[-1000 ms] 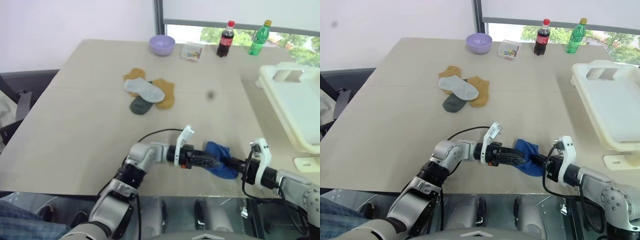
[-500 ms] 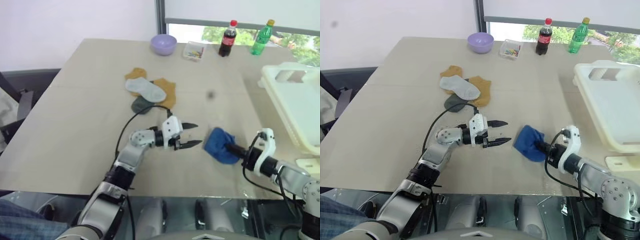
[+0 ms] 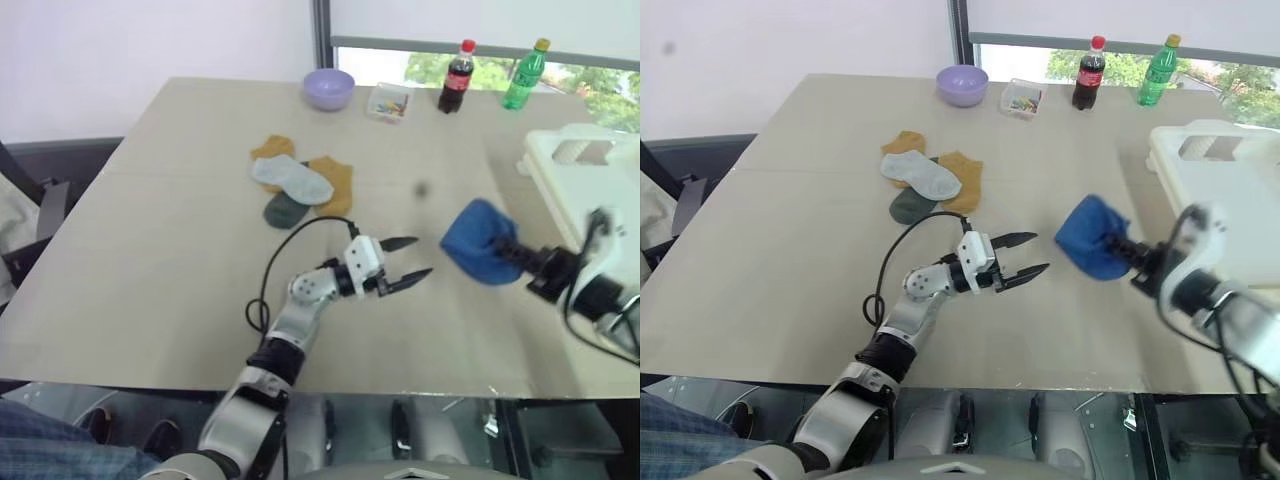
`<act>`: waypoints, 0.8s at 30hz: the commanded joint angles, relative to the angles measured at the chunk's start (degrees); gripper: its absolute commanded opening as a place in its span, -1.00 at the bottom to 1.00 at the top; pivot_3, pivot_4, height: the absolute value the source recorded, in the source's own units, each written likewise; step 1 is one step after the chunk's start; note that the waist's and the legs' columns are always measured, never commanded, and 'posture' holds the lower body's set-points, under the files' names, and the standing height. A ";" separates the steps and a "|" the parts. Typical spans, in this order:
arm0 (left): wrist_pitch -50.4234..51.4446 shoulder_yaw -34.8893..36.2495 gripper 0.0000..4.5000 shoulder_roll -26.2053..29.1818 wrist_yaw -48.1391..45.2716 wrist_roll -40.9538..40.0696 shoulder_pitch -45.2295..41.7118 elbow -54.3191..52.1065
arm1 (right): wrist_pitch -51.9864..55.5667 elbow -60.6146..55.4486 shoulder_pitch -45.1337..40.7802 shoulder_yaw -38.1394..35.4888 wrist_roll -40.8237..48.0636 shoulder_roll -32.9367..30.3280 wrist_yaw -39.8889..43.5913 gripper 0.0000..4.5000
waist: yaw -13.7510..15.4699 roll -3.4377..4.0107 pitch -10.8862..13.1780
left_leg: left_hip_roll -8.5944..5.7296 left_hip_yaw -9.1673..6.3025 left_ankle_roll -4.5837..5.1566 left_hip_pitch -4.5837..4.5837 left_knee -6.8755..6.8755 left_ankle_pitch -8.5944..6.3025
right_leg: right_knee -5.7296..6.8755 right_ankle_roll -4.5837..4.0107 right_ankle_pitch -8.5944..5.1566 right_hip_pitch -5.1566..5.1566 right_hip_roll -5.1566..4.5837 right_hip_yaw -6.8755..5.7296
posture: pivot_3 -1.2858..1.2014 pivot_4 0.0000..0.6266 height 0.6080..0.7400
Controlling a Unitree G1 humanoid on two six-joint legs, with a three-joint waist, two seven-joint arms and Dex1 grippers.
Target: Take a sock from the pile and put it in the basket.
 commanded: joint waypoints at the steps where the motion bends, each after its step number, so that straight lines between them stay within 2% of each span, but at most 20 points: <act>1: 3.81 -1.24 0.36 -2.84 -1.93 -2.24 -1.43 -0.22 | -3.24 1.53 0.57 -5.64 3.52 -3.70 -1.34 -0.98 | 0.01 -0.01 0.00 | -0.01 0.00 0.00 0.00 0.00 0.00 | 0.00 0.01 0.00 0.00 0.01 0.00 | 0.03 -0.52 0.94; 3: 7.59 -1.92 0.36 -4.60 -3.35 -3.58 -1.92 -1.30 | -2.64 4.47 1.69 -9.28 3.52 -7.14 -1.24 -0.98 | 0.05 0.00 0.00 | -0.02 -0.02 0.01 -0.02 0.00 0.00 | -0.01 0.02 0.00 0.01 0.02 0.01 | 0.03 -0.52 0.94; 9: 9.30 -2.54 0.36 -8.43 -3.48 -3.26 -3.73 -0.14 | 0.03 16.65 3.55 -16.71 3.52 -15.61 0.82 -0.98 | -0.01 -0.01 0.01 | -0.05 0.01 0.07 -0.03 0.03 -0.04 | -0.02 0.05 0.01 0.00 0.03 0.10 | 0.03 -0.52 0.94; 14: 9.07 -2.78 0.36 -9.45 -4.35 -2.70 -4.45 0.49 | 2.15 27.91 4.59 -17.78 -0.08 -18.94 6.64 -0.98 | -0.12 -0.01 0.01 | -0.05 0.01 0.07 0.00 0.03 -0.04 | -0.02 0.06 0.01 0.00 0.05 0.13 | 0.03 -0.52 0.94; 15: 8.78 -2.85 0.36 -9.39 -4.53 -2.46 -4.54 0.79 | 2.35 29.39 4.15 -17.13 -1.95 -19.19 8.09 -0.64 | -0.11 -0.01 0.01 | -0.05 0.04 0.08 0.02 0.03 -0.05 | -0.02 0.06 0.01 0.00 0.06 0.17 | 0.03 -0.52 0.94; 16: 8.66 -2.84 0.36 -9.34 -4.77 -2.40 -4.59 1.04 | 1.85 31.28 3.06 -16.17 -4.06 -19.10 8.66 -0.54 | -0.13 0.02 -0.01 | -0.05 0.06 0.09 0.02 0.04 -0.05 | -0.02 0.08 0.01 0.00 0.06 0.19 | 0.03 -0.52 0.94; 17: 8.57 -2.77 0.36 -9.29 -4.97 -2.40 -4.62 1.23 | 1.40 33.04 1.79 -15.31 -5.93 -18.93 9.05 -0.26 | -0.16 0.03 -0.01 | -0.05 0.06 0.09 0.04 0.03 -0.05 | -0.02 0.10 0.01 0.00 0.06 0.20 | 0.03 -0.52 0.94; 20: 8.14 -2.69 0.36 -9.04 -5.50 -2.18 -4.71 1.97 | 1.60 37.24 -1.13 -13.09 -12.16 -18.68 12.34 0.25 | -0.13 0.04 -0.02 | -0.05 0.11 0.09 0.08 0.03 -0.05 | -0.02 0.16 0.01 0.00 0.07 0.24 | 0.03 -0.52 0.94; 23: 8.24 -2.30 0.36 -8.84 -5.69 -2.22 -5.04 2.16 | 0.55 39.09 -1.59 -11.83 -21.01 -19.32 16.11 0.85 | -0.08 0.10 -0.05 | -0.05 0.09 0.09 0.07 0.03 -0.05 | -0.02 0.17 0.00 0.00 0.08 0.24 | 0.03 -0.52 0.94; 24: 8.39 -2.04 0.36 -8.69 -5.67 -2.26 -5.17 2.08 | -0.81 39.07 -1.43 -11.66 -24.80 -19.63 18.16 0.85 | -0.03 0.11 -0.05 | -0.05 0.08 0.10 0.06 0.03 -0.05 | -0.02 0.17 0.00 0.00 0.08 0.23 | 0.03 -0.52 0.94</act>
